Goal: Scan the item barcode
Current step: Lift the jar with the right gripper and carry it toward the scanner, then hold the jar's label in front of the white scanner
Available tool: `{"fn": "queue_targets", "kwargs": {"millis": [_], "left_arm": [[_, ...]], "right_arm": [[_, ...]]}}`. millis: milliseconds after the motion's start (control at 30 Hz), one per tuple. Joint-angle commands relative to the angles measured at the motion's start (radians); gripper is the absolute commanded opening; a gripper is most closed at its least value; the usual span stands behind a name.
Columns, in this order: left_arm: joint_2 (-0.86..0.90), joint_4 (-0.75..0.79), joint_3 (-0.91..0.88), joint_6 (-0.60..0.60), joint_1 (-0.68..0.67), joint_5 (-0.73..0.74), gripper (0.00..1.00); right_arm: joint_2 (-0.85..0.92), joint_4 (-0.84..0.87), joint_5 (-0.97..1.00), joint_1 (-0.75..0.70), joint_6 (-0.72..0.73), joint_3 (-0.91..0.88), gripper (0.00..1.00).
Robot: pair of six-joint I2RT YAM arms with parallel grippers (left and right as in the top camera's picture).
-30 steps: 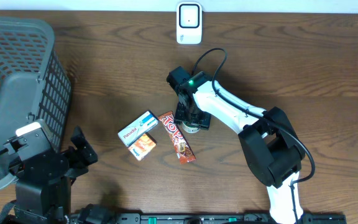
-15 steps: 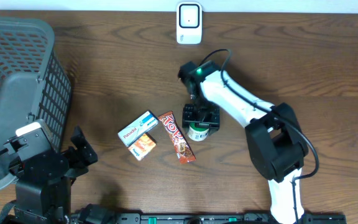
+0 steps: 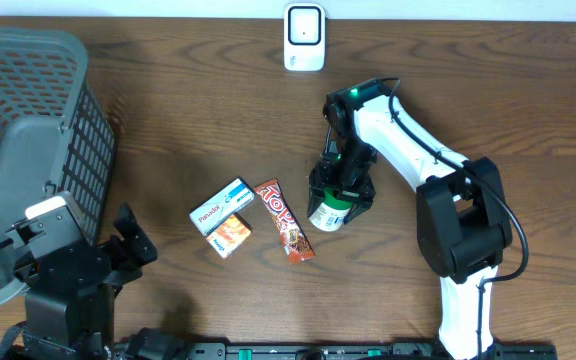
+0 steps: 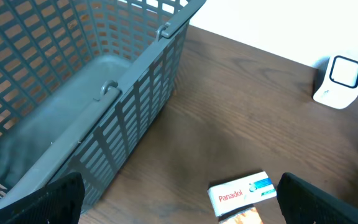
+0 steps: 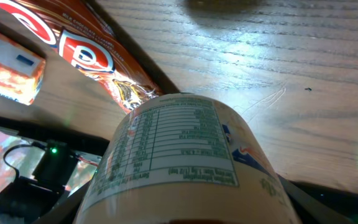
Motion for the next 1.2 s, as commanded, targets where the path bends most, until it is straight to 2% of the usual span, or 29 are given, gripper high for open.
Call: {"fn": "queue_targets", "kwargs": {"millis": [0,200,433,633,967,1167], "left_arm": [[-0.001,-0.002,0.013,0.006,-0.001,-0.006,0.98],[-0.001,-0.002,0.013,0.006,-0.001,-0.006,0.98],[-0.001,-0.002,0.013,0.006,-0.001,-0.006,0.98],[-0.001,-0.002,0.013,0.006,-0.001,-0.006,0.98],[-0.001,-0.002,0.013,0.006,-0.001,-0.006,0.98],[-0.001,-0.002,0.013,0.006,-0.001,-0.006,0.98]], "right_arm": [[0.008,0.008,-0.045,-0.006,-0.032,0.018,0.59],[0.008,0.292,-0.047,-0.019,-0.003,0.032,0.59],[0.008,0.560,-0.023,-0.070,0.000,0.181,0.58],[0.008,0.784,0.151,-0.094,-0.001,0.250,0.64],[0.043,1.145,0.453,-0.093,-0.091,0.245,0.56],[0.172,1.423,0.483,-0.095,-0.106,0.245,0.55]]}}
